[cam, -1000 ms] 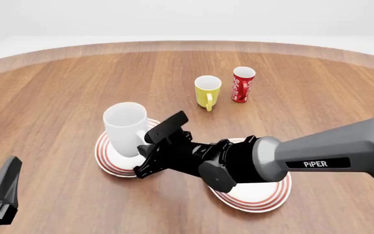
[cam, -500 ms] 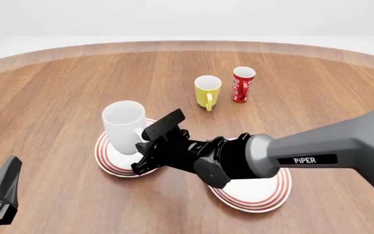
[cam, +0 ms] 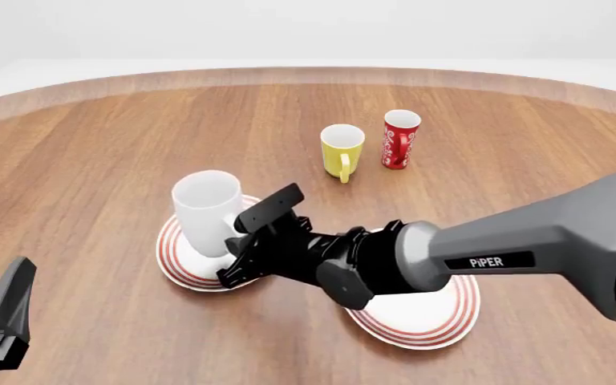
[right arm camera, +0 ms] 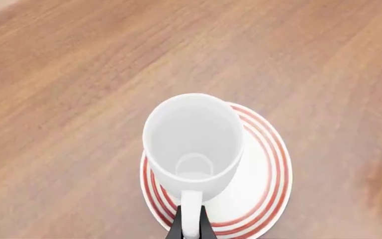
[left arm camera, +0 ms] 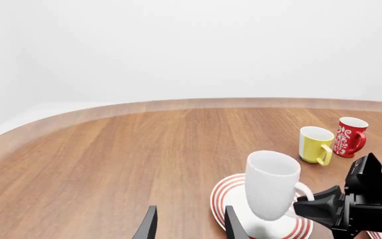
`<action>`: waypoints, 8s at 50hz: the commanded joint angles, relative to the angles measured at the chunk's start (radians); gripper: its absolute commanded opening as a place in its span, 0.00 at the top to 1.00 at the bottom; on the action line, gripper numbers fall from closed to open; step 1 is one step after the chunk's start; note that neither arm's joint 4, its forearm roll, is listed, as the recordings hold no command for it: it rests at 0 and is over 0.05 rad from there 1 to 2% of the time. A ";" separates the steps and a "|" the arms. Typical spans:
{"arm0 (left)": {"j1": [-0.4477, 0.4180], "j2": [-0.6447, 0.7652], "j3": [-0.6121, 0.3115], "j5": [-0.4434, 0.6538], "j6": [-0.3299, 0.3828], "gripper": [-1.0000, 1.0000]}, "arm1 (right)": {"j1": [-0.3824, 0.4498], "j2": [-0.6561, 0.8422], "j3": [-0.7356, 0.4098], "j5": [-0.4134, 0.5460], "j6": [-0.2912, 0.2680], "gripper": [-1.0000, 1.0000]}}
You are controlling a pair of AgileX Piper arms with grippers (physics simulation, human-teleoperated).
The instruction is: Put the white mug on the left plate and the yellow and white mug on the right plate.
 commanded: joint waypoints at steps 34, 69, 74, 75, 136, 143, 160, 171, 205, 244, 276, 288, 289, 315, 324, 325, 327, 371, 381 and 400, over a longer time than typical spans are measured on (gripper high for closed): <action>0.000 0.000 0.000 0.000 0.000 0.00 | 0.008 -0.011 -0.003 0.012 0.016 0.00; 0.000 0.000 0.000 0.000 0.000 0.00 | -0.034 -0.360 0.089 0.097 0.017 0.00; 0.000 0.000 0.000 0.000 0.000 0.00 | -0.067 -0.418 0.105 0.107 0.019 0.00; 0.000 0.000 0.000 0.000 0.000 0.00 | -0.076 -0.429 0.109 0.109 0.019 0.00; 0.000 0.000 0.000 0.000 0.000 0.00 | -0.392 -0.437 0.054 0.138 0.023 0.00; 0.000 0.000 0.000 0.000 0.000 0.00 | -0.415 -0.420 0.036 0.151 0.035 0.00; 0.000 0.000 0.000 0.000 0.000 0.00 | -0.456 -0.349 -0.012 0.162 0.043 0.00; 0.000 0.000 0.000 0.000 0.000 0.00 | -0.479 -0.293 -0.064 0.180 0.046 0.00; 0.000 0.000 0.000 0.000 0.000 0.00 | -0.512 -0.153 -0.174 0.230 0.046 0.00; 0.000 0.000 0.000 0.000 0.000 0.00 | -0.499 0.040 -0.390 0.322 0.040 0.00; 0.000 0.000 0.000 0.000 0.000 0.00 | -0.506 0.075 -0.381 0.314 0.087 0.00; 0.000 0.000 0.000 0.000 0.000 0.00 | -0.511 0.093 -0.386 0.314 0.094 0.00; 0.000 0.000 0.000 0.000 0.000 0.00 | -0.510 0.095 -0.386 0.315 0.095 0.00; 0.000 0.000 0.000 0.000 0.000 0.00 | -0.514 0.151 -0.416 0.339 0.064 0.00; 0.000 0.000 0.000 0.000 0.000 0.00 | -0.516 0.171 -0.431 0.351 0.059 0.00; 0.000 0.000 0.000 0.000 0.000 0.00 | -0.516 0.172 -0.431 0.351 0.058 0.00; 0.000 0.000 0.000 0.000 0.000 0.00 | -0.517 0.175 -0.436 0.355 0.059 0.00; 0.000 0.000 0.000 0.000 0.000 0.00 | -0.513 0.245 -0.535 0.492 0.025 0.00; 0.000 0.000 0.000 0.000 0.000 0.00 | -0.518 0.266 -0.560 0.517 0.004 0.00; 0.000 0.000 0.000 0.000 0.000 0.00 | -0.543 0.289 -0.587 0.570 -0.036 0.00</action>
